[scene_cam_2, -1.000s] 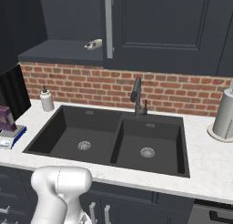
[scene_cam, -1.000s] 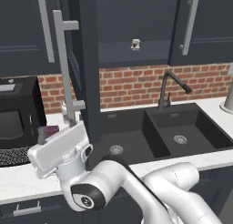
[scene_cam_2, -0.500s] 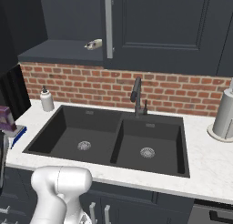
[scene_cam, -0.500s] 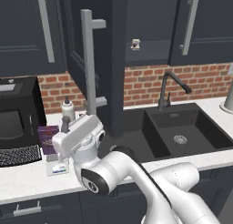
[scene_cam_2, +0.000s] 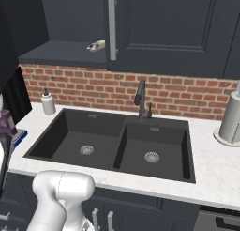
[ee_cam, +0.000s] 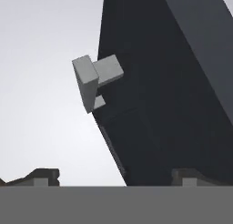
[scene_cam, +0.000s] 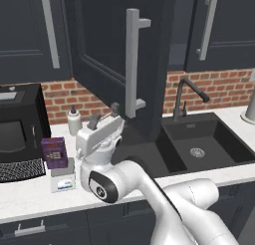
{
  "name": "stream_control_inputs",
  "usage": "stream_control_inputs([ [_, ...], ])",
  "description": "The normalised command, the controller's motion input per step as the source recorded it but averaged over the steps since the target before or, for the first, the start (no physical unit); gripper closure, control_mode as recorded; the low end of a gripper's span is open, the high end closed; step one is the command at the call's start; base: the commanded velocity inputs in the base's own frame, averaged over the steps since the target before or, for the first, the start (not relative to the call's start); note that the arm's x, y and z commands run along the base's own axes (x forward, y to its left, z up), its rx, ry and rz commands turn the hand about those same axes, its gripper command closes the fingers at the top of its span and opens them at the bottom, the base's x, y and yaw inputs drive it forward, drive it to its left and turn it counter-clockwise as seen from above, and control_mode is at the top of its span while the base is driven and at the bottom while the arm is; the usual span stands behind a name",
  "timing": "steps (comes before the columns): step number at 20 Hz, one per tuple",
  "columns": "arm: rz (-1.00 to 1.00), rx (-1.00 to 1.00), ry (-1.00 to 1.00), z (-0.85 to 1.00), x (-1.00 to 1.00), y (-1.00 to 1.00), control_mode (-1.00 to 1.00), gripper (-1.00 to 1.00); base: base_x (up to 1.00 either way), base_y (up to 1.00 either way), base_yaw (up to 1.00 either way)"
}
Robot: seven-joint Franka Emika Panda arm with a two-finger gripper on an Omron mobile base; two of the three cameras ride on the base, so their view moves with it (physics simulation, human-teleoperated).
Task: Pick the cereal and place it on the digital scale for weighing, and close the cabinet.
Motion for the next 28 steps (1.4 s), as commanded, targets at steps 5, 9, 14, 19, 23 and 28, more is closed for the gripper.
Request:
stream_control_inputs([
  [5,0.05,0.29,0.01,0.60,0.12,-0.85,-1.00,-1.00,0.00,0.00,0.00],
  [9,0.05,0.31,0.12,0.54,0.14,-0.93,-1.00,-1.00,0.00,0.00,0.00],
  [14,0.06,0.32,0.20,0.48,0.10,-0.95,-1.00,-1.00,0.00,0.00,0.00],
  [19,0.12,0.21,0.22,0.09,0.29,-0.81,-1.00,-1.00,0.00,0.00,0.00],
  [23,0.18,0.07,0.10,0.00,0.52,-0.72,-1.00,-1.00,0.00,0.00,0.00],
  [28,0.20,0.05,0.05,0.00,0.54,-0.74,-1.00,-1.00,0.00,0.00,0.00],
])
